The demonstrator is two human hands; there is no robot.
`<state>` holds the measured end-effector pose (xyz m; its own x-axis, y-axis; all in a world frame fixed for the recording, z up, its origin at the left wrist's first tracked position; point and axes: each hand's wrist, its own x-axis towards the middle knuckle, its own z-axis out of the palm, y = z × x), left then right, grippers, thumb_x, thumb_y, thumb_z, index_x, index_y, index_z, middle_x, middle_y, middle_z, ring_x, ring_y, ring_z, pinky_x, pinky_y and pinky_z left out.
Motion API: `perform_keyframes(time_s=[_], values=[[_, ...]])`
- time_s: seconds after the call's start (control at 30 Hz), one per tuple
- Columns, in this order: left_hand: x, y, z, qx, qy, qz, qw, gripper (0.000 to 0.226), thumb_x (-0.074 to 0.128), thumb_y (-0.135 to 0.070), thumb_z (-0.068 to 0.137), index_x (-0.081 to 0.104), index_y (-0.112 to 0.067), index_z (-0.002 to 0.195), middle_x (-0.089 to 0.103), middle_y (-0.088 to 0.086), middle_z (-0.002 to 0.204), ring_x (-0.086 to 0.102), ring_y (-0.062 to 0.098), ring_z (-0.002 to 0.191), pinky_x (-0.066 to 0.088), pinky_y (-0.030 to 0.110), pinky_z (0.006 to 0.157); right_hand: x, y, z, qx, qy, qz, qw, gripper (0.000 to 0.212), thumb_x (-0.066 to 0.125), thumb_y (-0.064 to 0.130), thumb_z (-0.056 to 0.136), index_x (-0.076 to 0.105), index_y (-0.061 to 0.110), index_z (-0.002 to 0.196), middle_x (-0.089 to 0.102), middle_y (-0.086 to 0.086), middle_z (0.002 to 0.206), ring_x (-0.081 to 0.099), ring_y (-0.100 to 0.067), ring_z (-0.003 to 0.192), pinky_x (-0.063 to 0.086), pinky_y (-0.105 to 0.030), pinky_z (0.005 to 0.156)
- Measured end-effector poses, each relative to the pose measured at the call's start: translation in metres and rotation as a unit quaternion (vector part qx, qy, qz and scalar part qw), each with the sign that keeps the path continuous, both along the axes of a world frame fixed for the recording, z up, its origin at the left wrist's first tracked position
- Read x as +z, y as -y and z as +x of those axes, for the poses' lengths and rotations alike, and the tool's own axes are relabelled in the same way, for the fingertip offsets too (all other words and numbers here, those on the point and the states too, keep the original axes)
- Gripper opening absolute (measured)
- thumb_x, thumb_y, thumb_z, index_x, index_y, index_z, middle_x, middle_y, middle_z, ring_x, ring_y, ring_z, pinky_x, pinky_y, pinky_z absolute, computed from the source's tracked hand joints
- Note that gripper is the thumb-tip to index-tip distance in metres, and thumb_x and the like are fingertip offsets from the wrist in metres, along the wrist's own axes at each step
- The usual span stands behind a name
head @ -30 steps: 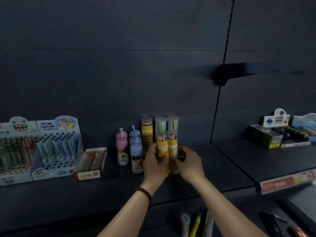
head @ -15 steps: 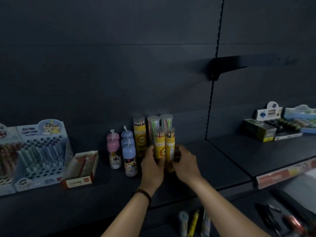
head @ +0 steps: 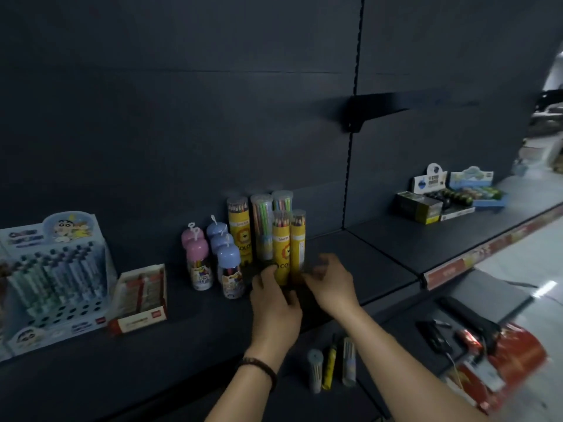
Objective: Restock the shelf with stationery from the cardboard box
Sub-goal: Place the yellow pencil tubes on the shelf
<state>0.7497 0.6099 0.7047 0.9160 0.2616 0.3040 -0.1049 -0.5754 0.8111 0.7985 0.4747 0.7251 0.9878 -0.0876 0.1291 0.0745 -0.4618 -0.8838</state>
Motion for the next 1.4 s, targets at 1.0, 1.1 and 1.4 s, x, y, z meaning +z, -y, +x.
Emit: perform_keyframes(time_s=[1.0, 1.1, 1.4], values=[[-0.387, 0.411, -0.406, -0.673, -0.317, 0.421, 0.519, 0.023, 0.050, -0.042, 0.107, 0.058, -0.034, 0.126, 0.058, -0.009, 0.124, 0.059, 0.012, 0.110, 0.051, 0.030, 0.093, -0.468, 0.426, -0.733, -0.508, -0.493, 0.191, 0.680, 0.006, 0.076, 0.029, 0.087, 0.074, 0.025, 0.091, 0.076, -0.002, 0.082, 0.073, -0.020, 0.072, 0.062, -0.039, 0.066], [-0.466, 0.461, -0.436, -0.670, -0.416, 0.370, 0.490, 0.032, 0.054, -0.042, 0.108, 0.055, -0.032, 0.138, 0.052, -0.013, 0.125, 0.054, 0.009, 0.115, 0.044, 0.022, 0.095, -0.550, 0.461, -0.749, -0.462, -0.540, 0.238, 0.662, 0.013, 0.075, 0.021, 0.092, 0.072, 0.015, 0.103, 0.076, -0.010, 0.087, 0.071, -0.021, 0.067, 0.053, -0.031, 0.056], [-0.790, 0.539, -0.527, -0.642, -0.524, 0.344, 0.442, 0.092, 0.064, -0.048, 0.101, 0.003, -0.025, 0.166, 0.001, -0.020, 0.158, 0.015, 0.022, 0.155, 0.015, 0.039, 0.130, -0.883, 0.546, -0.749, -0.314, -0.610, 0.112, 0.718, 0.026, 0.064, 0.014, 0.098, 0.074, 0.008, 0.122, 0.074, -0.014, 0.124, 0.070, -0.032, 0.117, 0.056, -0.036, 0.098]])
